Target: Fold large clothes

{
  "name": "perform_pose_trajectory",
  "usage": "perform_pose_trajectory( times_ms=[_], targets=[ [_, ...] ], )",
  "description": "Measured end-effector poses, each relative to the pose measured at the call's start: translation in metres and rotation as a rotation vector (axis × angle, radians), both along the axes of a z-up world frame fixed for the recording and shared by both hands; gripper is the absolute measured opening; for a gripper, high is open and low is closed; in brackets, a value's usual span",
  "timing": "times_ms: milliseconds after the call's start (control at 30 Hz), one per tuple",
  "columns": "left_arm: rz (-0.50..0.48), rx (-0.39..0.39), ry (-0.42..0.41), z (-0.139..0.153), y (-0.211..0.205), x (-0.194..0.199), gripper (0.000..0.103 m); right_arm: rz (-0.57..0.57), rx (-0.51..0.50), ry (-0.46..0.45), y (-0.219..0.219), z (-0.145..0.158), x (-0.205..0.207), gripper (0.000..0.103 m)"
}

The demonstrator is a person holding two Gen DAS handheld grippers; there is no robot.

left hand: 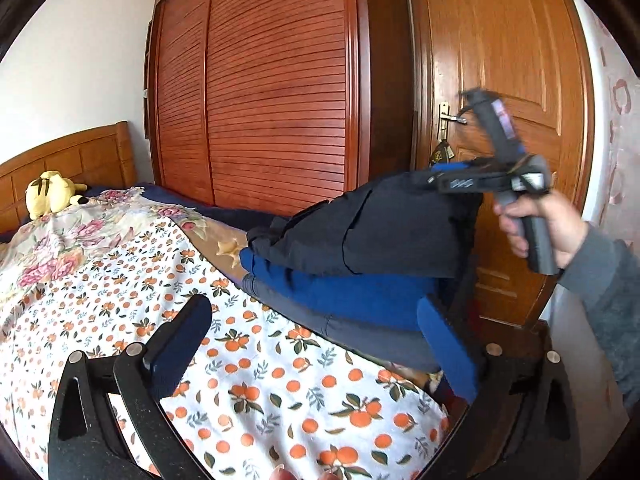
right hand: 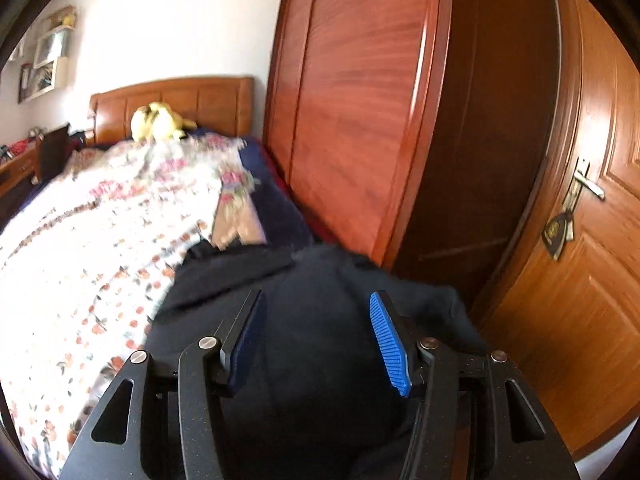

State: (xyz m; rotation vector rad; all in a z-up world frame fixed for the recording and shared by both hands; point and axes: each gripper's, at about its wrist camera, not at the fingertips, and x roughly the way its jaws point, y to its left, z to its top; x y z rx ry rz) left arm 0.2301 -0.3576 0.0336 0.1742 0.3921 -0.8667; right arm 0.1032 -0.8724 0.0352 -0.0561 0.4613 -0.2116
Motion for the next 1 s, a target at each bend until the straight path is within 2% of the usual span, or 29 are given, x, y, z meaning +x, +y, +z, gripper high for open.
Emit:
perform_pose_trajectory(
  times_ms=[67,200,267,333,433,500,700,867,1000],
  targets=[
    [0.008,0.003,-0.002,0.000,0.004,-0.006,0.103,-0.045,-0.040,0.047,-0.007,-0.008,0.003,0.056],
    [0.022,-0.013,0.013,-0.003,0.024,-0.011,0.103,-0.064,0.024,0.108,-0.024,-0.020,-0.002,0.056],
    [0.028,-0.017,0.046,-0.006,0.030,-0.008,0.103,-0.059,0.050,0.146,-0.028,-0.022,0.001,0.056],
    [0.043,-0.015,0.061,-0.009,0.034,-0.005,0.103,-0.060,0.070,0.151,-0.032,-0.023,-0.002,0.056],
    [0.082,0.006,0.046,-0.014,0.040,-0.003,0.103,-0.075,0.089,0.116,-0.033,-0.016,-0.007,0.056],
    [0.097,0.014,0.048,-0.018,0.046,-0.003,0.103,-0.098,0.066,0.084,-0.030,-0.011,-0.014,0.056],
    [0.152,0.035,0.044,-0.028,0.066,-0.006,0.103,-0.104,-0.015,-0.059,0.016,0.017,-0.060,0.056],
    [0.197,0.041,0.071,-0.041,0.092,-0.008,0.103,-0.019,-0.026,-0.127,0.069,0.023,-0.094,0.063],
    [0.237,0.067,0.092,-0.053,0.112,-0.011,0.103,0.069,-0.003,-0.109,0.111,0.011,-0.106,0.066]
  ],
)
